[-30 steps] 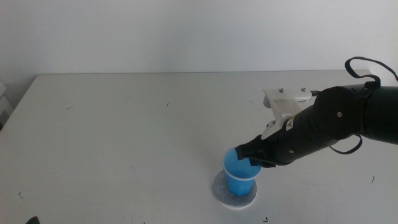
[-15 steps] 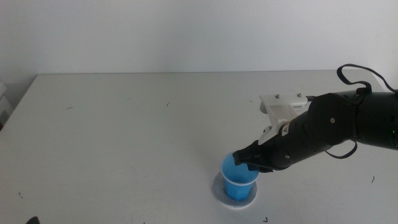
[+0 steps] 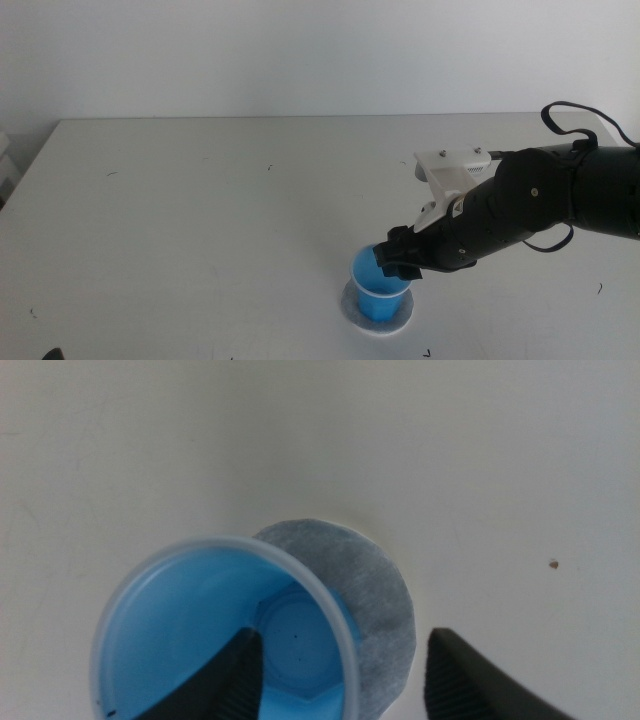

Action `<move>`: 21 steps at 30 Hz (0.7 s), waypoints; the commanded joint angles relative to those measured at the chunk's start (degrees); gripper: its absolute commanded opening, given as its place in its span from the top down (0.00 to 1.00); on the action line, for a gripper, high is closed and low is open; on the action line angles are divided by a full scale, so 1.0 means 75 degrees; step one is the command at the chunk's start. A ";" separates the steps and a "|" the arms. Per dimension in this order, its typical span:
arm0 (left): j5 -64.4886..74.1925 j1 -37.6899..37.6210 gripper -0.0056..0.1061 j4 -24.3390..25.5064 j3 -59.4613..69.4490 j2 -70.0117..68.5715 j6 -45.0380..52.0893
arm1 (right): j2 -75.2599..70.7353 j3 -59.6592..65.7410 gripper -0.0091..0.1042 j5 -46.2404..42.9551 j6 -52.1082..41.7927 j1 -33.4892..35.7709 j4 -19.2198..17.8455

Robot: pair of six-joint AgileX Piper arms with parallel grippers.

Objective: Place an empty cup on a cup mat.

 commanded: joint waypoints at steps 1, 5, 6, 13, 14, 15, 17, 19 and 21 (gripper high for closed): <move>-0.0519 0.0009 0.01 0.0010 -0.0045 -0.0097 -0.0027 | -0.0451 -0.0352 0.46 -0.0119 -0.0092 0.0013 -0.0068; -0.0519 0.0009 0.01 0.0010 -0.0045 -0.0097 -0.0027 | -0.0759 -0.0903 0.33 0.0491 -0.0092 0.0002 -0.0519; -0.0519 0.0009 0.01 0.0010 -0.0045 -0.0097 -0.0027 | -0.0850 -0.1082 0.31 0.0680 -0.0073 0.0002 -0.0691; -0.0519 0.0009 0.01 0.0010 -0.0045 -0.0097 -0.0027 | -0.1681 -0.2252 0.29 0.1906 0.0676 -0.0101 -0.1961; -0.0519 0.0009 0.01 0.0010 -0.0045 -0.0097 -0.0027 | -0.1923 -0.2232 0.29 0.1904 0.0797 -0.0308 -0.2070; -0.0519 0.0009 0.01 0.0010 -0.0045 -0.0097 -0.0027 | -0.2180 -0.2138 0.29 0.1871 0.0885 -0.0514 -0.2151; -0.0519 0.0009 0.01 0.0010 -0.0045 -0.0097 -0.0027 | -0.2797 -0.1820 0.29 0.1727 0.0934 -0.0913 -0.2110; -0.0519 0.0009 0.01 0.0010 -0.0045 -0.0097 -0.0027 | -0.3466 -0.1322 0.29 0.1454 0.0919 -0.1353 -0.1974; -0.0519 0.0009 0.01 0.0010 -0.0045 -0.0097 -0.0027 | -0.4269 -0.0684 0.29 0.1154 0.0911 -0.1877 -0.1909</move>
